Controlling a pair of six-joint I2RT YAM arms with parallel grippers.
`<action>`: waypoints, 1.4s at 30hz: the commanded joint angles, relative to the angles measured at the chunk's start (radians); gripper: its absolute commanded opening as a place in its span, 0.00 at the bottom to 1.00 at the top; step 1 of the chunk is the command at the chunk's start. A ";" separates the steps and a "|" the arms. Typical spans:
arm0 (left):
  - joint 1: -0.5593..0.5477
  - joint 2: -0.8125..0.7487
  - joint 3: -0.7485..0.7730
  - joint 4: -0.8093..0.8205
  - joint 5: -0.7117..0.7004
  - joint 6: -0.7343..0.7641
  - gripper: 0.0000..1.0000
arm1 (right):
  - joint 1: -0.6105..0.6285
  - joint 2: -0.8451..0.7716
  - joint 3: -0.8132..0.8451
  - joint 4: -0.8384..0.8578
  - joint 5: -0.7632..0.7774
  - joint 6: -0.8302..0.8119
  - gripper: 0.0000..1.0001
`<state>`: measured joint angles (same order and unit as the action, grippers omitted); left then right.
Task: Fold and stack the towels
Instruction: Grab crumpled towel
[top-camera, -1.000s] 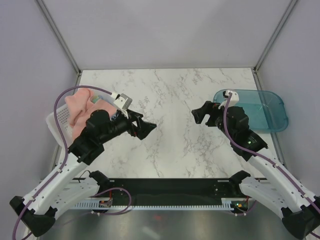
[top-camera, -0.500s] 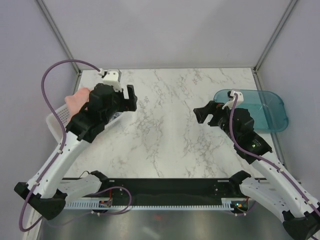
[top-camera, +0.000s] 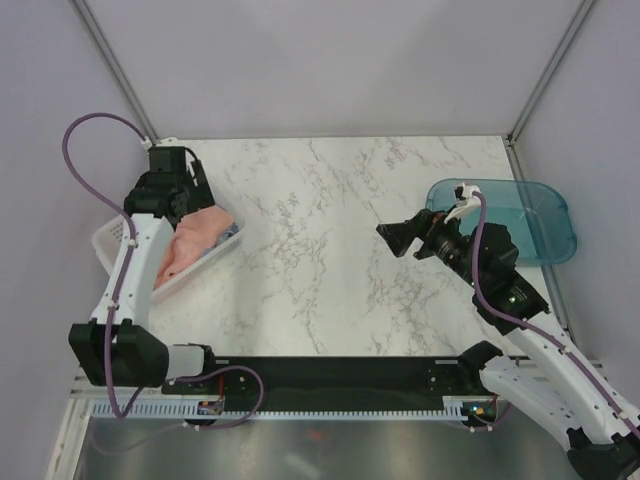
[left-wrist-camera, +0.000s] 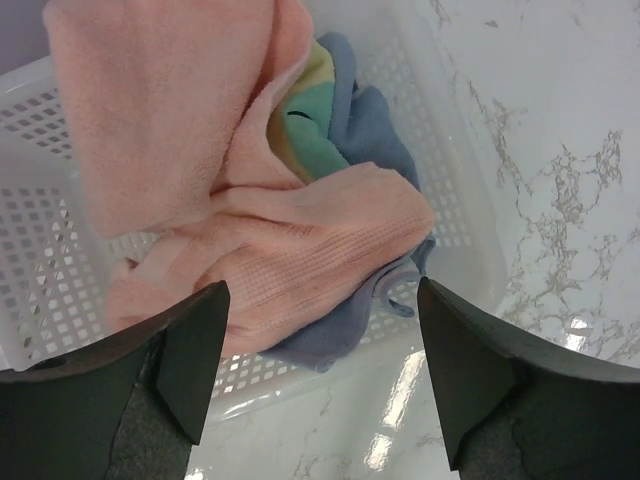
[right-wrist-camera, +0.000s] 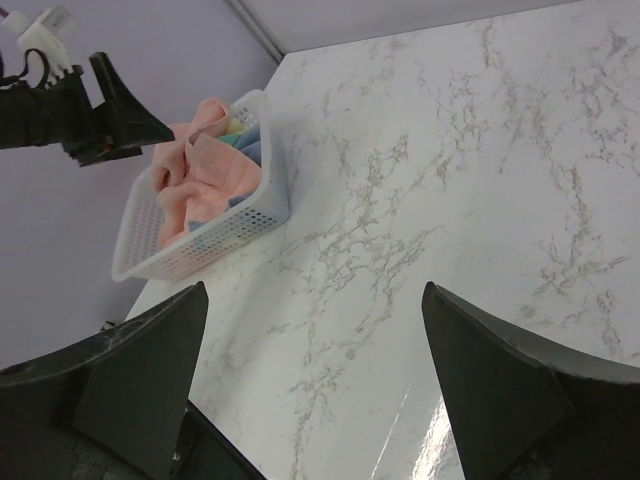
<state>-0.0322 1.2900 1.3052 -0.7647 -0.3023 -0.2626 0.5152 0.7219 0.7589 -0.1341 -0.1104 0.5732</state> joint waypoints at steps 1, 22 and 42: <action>0.018 0.104 0.095 0.068 0.074 0.034 0.84 | 0.003 -0.024 -0.007 0.057 -0.055 0.022 0.97; 0.029 0.344 0.376 -0.073 0.117 0.092 0.02 | 0.003 0.000 0.043 0.021 -0.052 0.053 0.96; -0.107 0.229 1.065 0.156 0.675 -0.182 0.02 | 0.003 0.378 0.405 0.145 -0.086 -0.095 0.92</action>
<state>-0.1184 1.5219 2.2391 -0.8024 0.1791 -0.3202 0.5152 1.0744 1.0435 -0.0338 -0.1787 0.5243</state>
